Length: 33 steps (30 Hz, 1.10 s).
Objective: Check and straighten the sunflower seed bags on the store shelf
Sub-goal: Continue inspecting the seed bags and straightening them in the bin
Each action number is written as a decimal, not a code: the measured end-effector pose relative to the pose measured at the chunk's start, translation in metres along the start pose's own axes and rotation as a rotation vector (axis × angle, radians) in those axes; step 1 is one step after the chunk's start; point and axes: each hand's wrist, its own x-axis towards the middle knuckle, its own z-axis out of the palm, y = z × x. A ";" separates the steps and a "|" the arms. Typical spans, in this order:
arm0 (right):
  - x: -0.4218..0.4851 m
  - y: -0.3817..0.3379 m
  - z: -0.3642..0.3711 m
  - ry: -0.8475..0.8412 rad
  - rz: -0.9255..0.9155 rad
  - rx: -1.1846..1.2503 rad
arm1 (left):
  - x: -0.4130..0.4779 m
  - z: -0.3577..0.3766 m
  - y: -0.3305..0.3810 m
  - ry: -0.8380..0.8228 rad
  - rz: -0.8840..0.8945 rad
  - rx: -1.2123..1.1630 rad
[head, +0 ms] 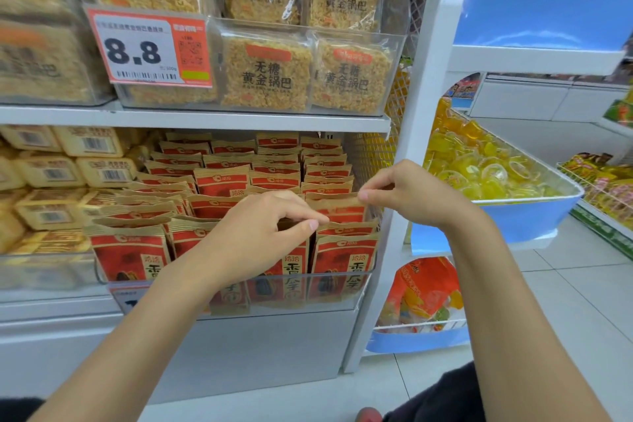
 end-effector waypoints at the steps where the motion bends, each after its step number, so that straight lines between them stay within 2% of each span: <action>1: 0.000 -0.002 -0.001 0.075 -0.045 0.049 | 0.000 0.000 0.000 0.000 0.005 0.006; 3: 0.004 -0.007 -0.004 0.323 -0.146 0.160 | -0.001 0.000 -0.002 -0.002 0.019 0.028; 8: 0.003 -0.034 -0.016 1.160 -0.249 0.558 | -0.001 -0.004 -0.005 0.059 0.008 -0.084; 10: 0.000 -0.043 -0.024 1.297 -0.240 0.550 | -0.001 -0.010 -0.006 0.169 0.001 -0.169; 12: 0.002 -0.057 -0.029 1.234 -0.231 0.543 | -0.001 -0.019 -0.008 0.311 -0.017 -0.285; 14: 0.010 -0.072 -0.021 1.079 -0.210 0.553 | 0.000 -0.027 -0.007 0.373 -0.015 -0.499; 17: 0.020 -0.083 0.014 0.897 -0.163 0.560 | -0.006 -0.032 0.002 0.200 -0.066 -0.789; 19: 0.021 -0.083 0.036 0.775 -0.119 0.625 | -0.007 -0.028 0.004 0.182 -0.100 -0.762; 22: 0.016 -0.083 0.052 0.557 -0.014 0.843 | -0.005 -0.022 0.000 0.289 -0.084 -0.639; 26: 0.014 -0.081 0.062 0.618 -0.029 0.733 | -0.006 -0.019 -0.002 0.258 -0.092 -0.664; 28: 0.012 -0.082 0.062 0.584 -0.023 0.757 | -0.007 -0.019 0.000 0.279 -0.100 -0.675; 31: 0.005 -0.084 0.054 0.352 -0.012 0.859 | -0.007 -0.019 0.001 0.411 -0.118 -0.707; 33: 0.001 -0.085 0.054 0.199 -0.037 0.794 | -0.005 -0.020 0.001 0.505 -0.139 -0.759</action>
